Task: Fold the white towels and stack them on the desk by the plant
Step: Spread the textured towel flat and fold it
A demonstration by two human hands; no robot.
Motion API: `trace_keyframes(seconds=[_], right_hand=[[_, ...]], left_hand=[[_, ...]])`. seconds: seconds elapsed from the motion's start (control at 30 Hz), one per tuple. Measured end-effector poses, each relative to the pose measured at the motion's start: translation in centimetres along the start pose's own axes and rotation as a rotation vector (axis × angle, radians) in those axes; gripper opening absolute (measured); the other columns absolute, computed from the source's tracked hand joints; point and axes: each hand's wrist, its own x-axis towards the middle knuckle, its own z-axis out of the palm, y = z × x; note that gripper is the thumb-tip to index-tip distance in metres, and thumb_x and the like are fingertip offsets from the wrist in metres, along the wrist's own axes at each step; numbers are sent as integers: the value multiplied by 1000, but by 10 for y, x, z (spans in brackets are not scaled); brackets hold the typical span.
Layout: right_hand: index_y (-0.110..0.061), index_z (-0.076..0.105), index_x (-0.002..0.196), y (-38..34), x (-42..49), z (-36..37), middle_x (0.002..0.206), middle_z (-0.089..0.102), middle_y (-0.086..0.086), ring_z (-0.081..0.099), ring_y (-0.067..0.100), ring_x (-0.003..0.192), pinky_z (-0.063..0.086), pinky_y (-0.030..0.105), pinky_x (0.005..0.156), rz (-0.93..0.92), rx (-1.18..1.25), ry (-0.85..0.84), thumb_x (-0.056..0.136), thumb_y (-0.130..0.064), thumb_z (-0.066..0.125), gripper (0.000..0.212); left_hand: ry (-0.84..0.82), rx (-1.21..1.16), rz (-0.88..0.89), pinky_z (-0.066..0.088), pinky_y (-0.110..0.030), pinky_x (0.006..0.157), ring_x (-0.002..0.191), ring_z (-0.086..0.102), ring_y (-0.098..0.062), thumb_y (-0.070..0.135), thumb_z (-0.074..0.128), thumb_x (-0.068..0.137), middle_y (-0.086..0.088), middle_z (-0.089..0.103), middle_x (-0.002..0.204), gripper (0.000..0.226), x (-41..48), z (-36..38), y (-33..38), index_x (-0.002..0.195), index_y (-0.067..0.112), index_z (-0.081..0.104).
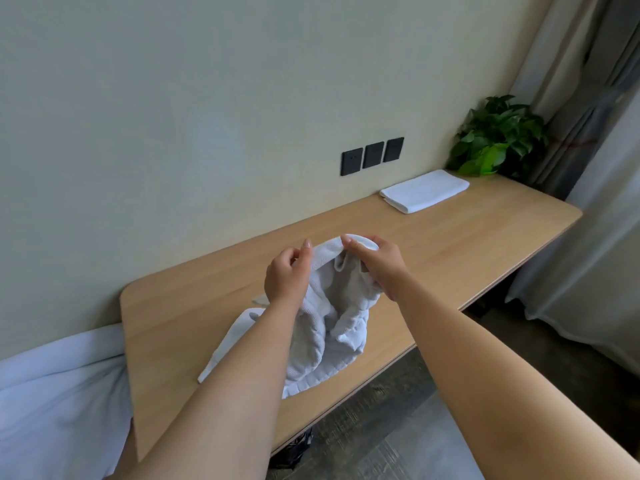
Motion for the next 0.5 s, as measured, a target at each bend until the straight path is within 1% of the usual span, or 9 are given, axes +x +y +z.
trace_keyframes(seconds=[0.17,0.27,0.5], right_hand=[[-16,65,106,26,29,-49,59,53,-2,49,6,47,39,19,43,25,16,31,72,-54,77,53],[-16,65,103,40,54,-79,56,52,-4,47,6,46,38,19,42,52,11,39,72,-53,77,49],[-17,65,103,58,161,-145,57,56,-5,50,3,45,39,17,42,106,-85,60,73,-54,76,49]], left_hand=[[-26,76,11,31,-29,55,61,45,-19,56,51,89,4,47,54,51,10,57,9,56,18,45],[-38,117,33,32,-29,58,66,48,-22,55,50,90,4,50,56,50,24,99,11,57,18,46],[-90,121,-18,33,-30,60,68,49,-23,53,51,91,6,49,57,49,80,219,8,54,20,44]])
